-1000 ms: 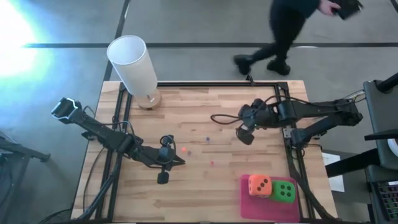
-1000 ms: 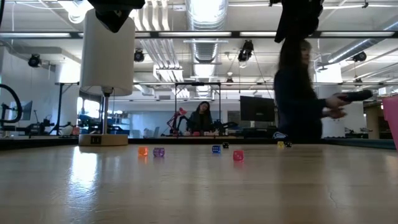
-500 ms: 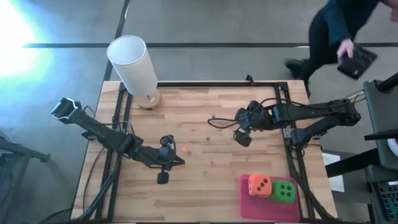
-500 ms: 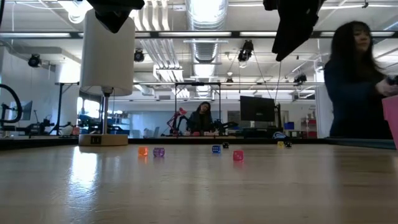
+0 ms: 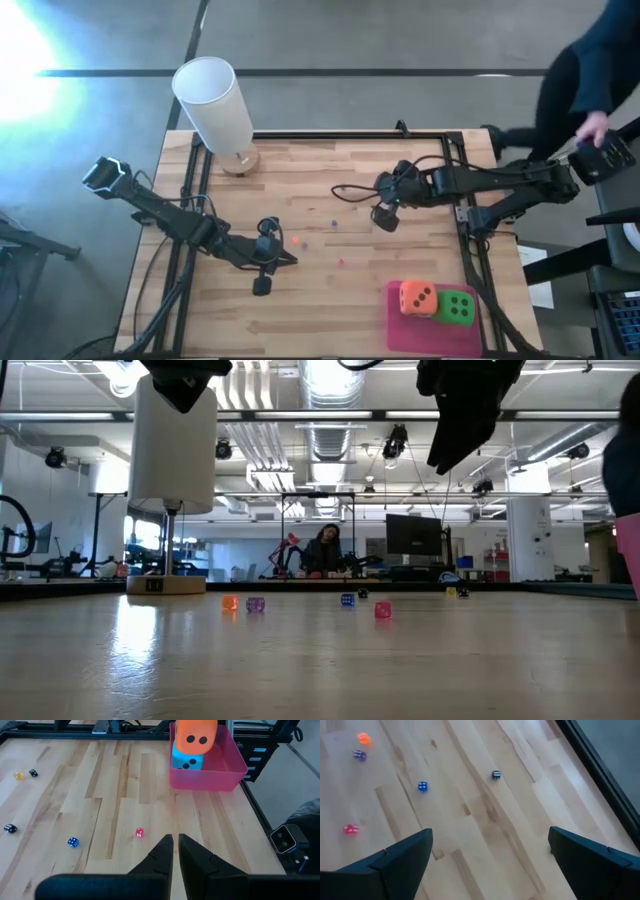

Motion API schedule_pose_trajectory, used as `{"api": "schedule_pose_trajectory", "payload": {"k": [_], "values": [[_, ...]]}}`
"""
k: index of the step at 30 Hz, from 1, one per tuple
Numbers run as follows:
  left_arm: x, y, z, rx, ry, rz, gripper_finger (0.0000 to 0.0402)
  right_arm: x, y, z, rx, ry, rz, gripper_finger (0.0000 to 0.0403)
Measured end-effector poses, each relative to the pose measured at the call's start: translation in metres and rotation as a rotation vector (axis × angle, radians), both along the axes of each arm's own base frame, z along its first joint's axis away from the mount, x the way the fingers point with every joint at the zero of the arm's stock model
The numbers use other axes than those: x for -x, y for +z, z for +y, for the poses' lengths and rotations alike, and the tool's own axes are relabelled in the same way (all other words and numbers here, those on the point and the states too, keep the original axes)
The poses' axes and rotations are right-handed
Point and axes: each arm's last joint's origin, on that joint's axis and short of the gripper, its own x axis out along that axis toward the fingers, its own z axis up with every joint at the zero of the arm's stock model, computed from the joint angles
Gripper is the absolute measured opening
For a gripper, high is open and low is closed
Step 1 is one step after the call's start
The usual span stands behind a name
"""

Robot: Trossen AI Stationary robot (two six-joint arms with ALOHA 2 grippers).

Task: Pick & Place Dice
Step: Put right small black die into the bin

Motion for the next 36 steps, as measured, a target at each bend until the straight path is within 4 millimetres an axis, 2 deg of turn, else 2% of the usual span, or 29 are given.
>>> {"api": "schedule_pose_trajectory", "payload": {"k": [8,15,20,27,31,36], "values": [[0.0,0.0,0.0,0.0,0.0,0.0,0.0036,0.005,-0.02,-0.015,0.003,-0.056,0.055,0.0324],[0.0,0.0,0.0,0.006,0.004,0.0,0.0036,0.016,-0.033,-0.043,-0.056,-0.231,0.063,0.0271],[0.0,0.0,0.0,0.007,0.004,-0.001,0.0036,0.02,-0.041,-0.064,-0.18,-0.321,0.057,0.0254],[0.0,0.0,0.0,0.009,0.006,0.0,0.0036,0.029,-0.067,-0.089,-0.182,-0.4,0.138,0.0238],[0.0,0.0,0.0,0.009,0.005,0.0,0.0036,0.033,-0.077,-0.103,-0.185,-0.46,0.125,0.0229],[0.0,0.0,0.0,0.009,0.005,0.0,0.0036,0.035,-0.095,-0.114,-0.238,-0.494,0.141,0.0226]]}}
